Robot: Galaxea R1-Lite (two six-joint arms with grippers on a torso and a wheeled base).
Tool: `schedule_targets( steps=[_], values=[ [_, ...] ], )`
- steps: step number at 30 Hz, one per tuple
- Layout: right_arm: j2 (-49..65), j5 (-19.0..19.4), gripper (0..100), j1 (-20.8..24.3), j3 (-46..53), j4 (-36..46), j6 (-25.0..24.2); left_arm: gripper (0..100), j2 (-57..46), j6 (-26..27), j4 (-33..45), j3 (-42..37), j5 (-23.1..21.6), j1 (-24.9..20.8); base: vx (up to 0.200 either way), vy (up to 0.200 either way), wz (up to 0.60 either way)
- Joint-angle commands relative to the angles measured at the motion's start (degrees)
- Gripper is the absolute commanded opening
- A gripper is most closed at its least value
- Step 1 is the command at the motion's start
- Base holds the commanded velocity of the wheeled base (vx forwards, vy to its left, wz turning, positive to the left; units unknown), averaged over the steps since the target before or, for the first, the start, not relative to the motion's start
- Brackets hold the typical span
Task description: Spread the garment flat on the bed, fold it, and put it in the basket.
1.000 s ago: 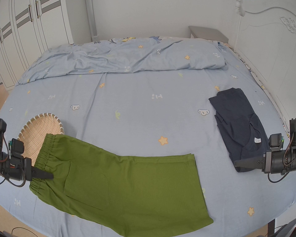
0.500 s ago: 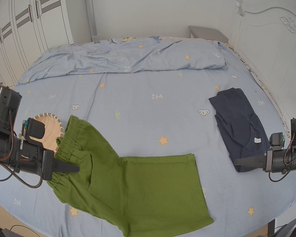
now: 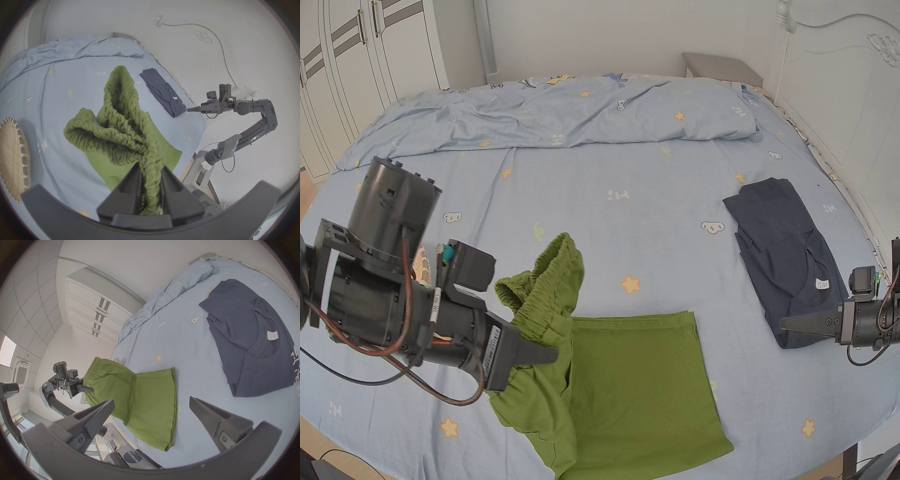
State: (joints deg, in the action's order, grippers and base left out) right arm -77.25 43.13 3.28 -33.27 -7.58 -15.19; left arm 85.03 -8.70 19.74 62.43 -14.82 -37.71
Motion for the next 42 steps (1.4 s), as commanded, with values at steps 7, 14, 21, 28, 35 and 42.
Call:
schedule_targets(
  steps=[7, 14, 21, 28, 35, 42],
  values=[
    [-0.4, 0.0, 100, -0.4, 0.0, -0.1, 0.2, 0, 6.8, -0.3, -6.4, 0.4, 0.5, -7.2, 0.000, 0.000, 0.00],
    [-0.4, 0.0, 100, -0.5, 0.0, -0.1, 0.2, 0, 9.2, -2.6, -10.8, -0.3, 0.5, -12.0, 0.000, 0.000, 0.00],
    [-0.7, -0.2, 100, -0.4, 0.1, -0.1, 0.2, 100, 15.5, -3.5, -16.9, -0.2, 2.9, -16.8, 0.000, 0.000, 0.00],
    [-0.9, -0.2, 100, -0.6, 0.0, -0.2, 0.3, 100, 21.8, -13.3, -30.7, -2.3, 8.7, -20.2, 0.000, 0.000, 0.00],
    [-1.0, -0.1, 100, 0.1, 0.3, -0.1, 0.4, 100, 18.3, -21.4, -37.1, -7.2, 8.5, -17.2, 0.000, 0.000, 0.00],
    [-0.6, -0.2, 100, 6.1, 1.8, 0.3, 0.2, 100, 9.4, -23.8, -37.3, -17.3, -3.0, 1.7, 0.000, 0.000, 0.00]
  ],
)
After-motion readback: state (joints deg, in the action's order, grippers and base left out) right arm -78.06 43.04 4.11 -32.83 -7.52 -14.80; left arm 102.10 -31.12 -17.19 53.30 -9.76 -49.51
